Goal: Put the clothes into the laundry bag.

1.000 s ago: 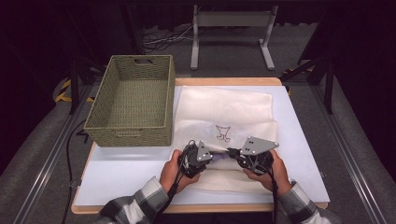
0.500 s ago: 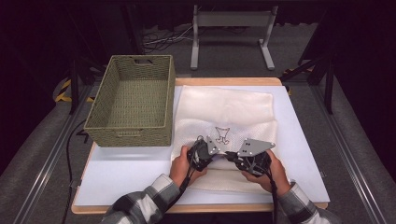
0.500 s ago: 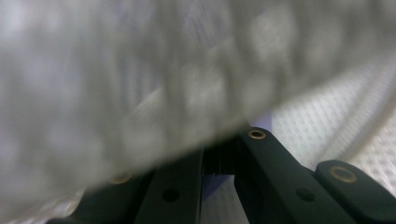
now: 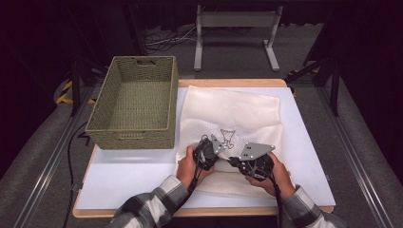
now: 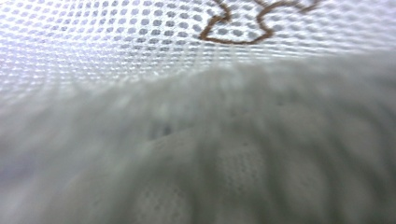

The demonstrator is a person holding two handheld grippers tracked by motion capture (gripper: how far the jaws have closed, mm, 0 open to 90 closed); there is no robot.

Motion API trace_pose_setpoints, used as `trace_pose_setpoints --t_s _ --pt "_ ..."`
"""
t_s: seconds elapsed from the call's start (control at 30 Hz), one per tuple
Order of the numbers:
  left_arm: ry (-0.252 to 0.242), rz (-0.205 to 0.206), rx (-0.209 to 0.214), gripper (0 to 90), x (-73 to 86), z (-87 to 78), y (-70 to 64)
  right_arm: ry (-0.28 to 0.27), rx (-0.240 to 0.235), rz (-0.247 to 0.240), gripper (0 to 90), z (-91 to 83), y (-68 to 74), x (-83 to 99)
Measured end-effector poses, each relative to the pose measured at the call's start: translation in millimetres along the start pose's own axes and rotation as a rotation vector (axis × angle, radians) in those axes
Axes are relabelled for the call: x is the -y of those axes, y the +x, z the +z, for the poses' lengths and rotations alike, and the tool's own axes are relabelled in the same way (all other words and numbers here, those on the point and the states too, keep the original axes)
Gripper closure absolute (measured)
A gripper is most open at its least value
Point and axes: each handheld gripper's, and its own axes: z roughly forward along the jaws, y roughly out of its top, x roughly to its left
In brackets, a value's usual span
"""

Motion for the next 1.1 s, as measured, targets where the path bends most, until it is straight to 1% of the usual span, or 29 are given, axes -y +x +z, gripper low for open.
trace_pose_setpoints --t_s 0.03,0.07,0.1,0.13,0.17,0.2,0.23,0.27,0.33,0.37,0.4,0.43,0.47,0.5,0.57,0.6,0.67,0.7,0.73,0.77,0.8,0.83,0.87,0.9,0.93,0.97,1.0,1.07,1.1 --pt "0.000 0.000 0.000 90.0 0.0 0.0 0.0 0.000 0.000 0.000 87.9 0.0 0.0 0.0" --pt "-0.012 -0.001 0.022 90.0 1.0 -2.3 -0.2 -0.003 0.003 0.001 87.9 -0.6 -0.4 0.2" --pt "-0.010 0.000 0.040 90.0 1.5 -4.5 -0.4 -0.007 0.006 0.004 87.9 -2.1 -1.2 0.0" --pt "-0.020 0.007 0.063 90.0 2.4 -8.5 -1.3 -0.015 0.014 0.004 87.9 -4.3 -2.2 -0.3" --pt "-0.022 0.017 0.077 90.0 2.3 -11.4 -1.9 -0.020 0.016 0.007 87.9 -5.2 -2.5 -0.4" --pt "-0.031 0.015 0.096 90.0 2.3 -14.2 -3.0 -0.021 0.020 0.006 87.9 -5.9 -2.8 -0.5" --pt "-0.047 0.017 0.135 90.0 2.2 -16.6 -3.6 -0.025 0.023 0.006 88.0 -6.5 -3.0 -0.5" --pt "-0.047 0.017 0.135 89.5 2.2 -16.6 -3.6 -0.025 0.023 0.006 88.0 -6.5 -3.0 -0.5" --pt "-0.067 0.035 0.178 85.5 0.4 -17.1 -8.2 -0.035 0.020 0.008 88.0 -8.0 -3.3 -1.1" --pt "-0.075 0.035 0.195 82.9 -0.4 -15.0 -9.5 -0.038 0.019 0.009 88.0 -8.1 -3.2 -1.3" --pt "-0.074 0.034 0.199 82.1 -0.8 -13.4 -11.3 -0.039 0.019 0.010 88.0 -8.2 -3.2 -1.6" --pt "-0.076 0.043 0.205 83.1 -1.4 -10.5 -13.5 -0.038 0.018 0.012 88.0 -8.1 -3.0 -1.8" --pt "-0.076 0.043 0.205 83.2 -1.4 -10.5 -13.5 -0.038 0.019 0.014 88.0 -8.3 -2.7 -1.9" --pt "-0.070 0.050 0.200 83.1 -3.0 -2.9 -16.6 -0.036 0.016 0.012 88.0 -8.1 -2.7 -1.7" --pt "-0.064 0.045 0.192 82.9 -4.0 3.4 -16.7 -0.030 0.005 0.014 88.0 -6.7 -2.8 -1.3" --pt "-0.061 0.050 0.178 82.9 -4.7 5.7 -17.2 -0.025 0.003 0.014 88.0 -5.3 -2.4 -0.9" --pt "-0.056 0.053 0.144 85.6 -6.3 9.9 -18.1 -0.014 -0.004 0.014 88.0 -2.4 -1.3 0.0" --pt "-0.056 0.053 0.144 88.1 -6.3 9.9 -18.1 -0.014 -0.004 0.014 88.0 -2.4 -1.3 0.0" --pt "-0.051 0.037 0.131 90.0 -6.9 11.9 -17.9 -0.005 -0.007 0.007 88.0 0.2 -0.6 0.5" --pt "-0.050 0.034 0.119 90.0 -7.4 13.1 -17.6 -0.005 -0.007 0.007 88.0 0.2 -0.6 0.5" --pt "-0.030 0.045 0.072 90.0 -7.9 14.8 -17.0 -0.002 -0.014 0.005 88.1 1.4 0.0 0.6" --pt "-0.027 0.029 0.051 90.0 -8.3 16.3 -17.2 0.001 -0.012 0.004 88.1 2.0 0.6 0.7" --pt "-0.024 0.017 0.042 90.0 -8.3 16.3 -17.1 0.004 -0.014 0.003 88.2 2.8 1.0 1.0" --pt "-0.022 0.016 0.027 90.0 -8.6 16.1 -16.1 0.008 -0.014 0.003 88.2 3.2 1.3 1.1" --pt "-0.022 0.016 0.027 90.0 -8.6 16.1 -16.1 0.010 -0.015 0.003 88.2 3.6 1.5 1.2" --pt "-0.023 0.019 0.010 90.0 -8.9 16.0 -14.7 0.010 -0.015 0.003 88.2 3.6 1.5 1.2" --pt "-0.020 0.001 -0.009 90.0 -9.2 16.6 -10.5 0.014 -0.018 0.003 88.2 3.3 1.1 1.1" --pt "-0.020 -0.007 -0.011 90.0 -9.3 16.7 -8.2 0.016 -0.014 0.003 88.2 3.2 1.0 1.1" --pt "-0.017 -0.011 -0.023 90.0 -9.7 16.8 -7.6 0.019 -0.015 0.006 88.2 3.4 0.9 1.2"
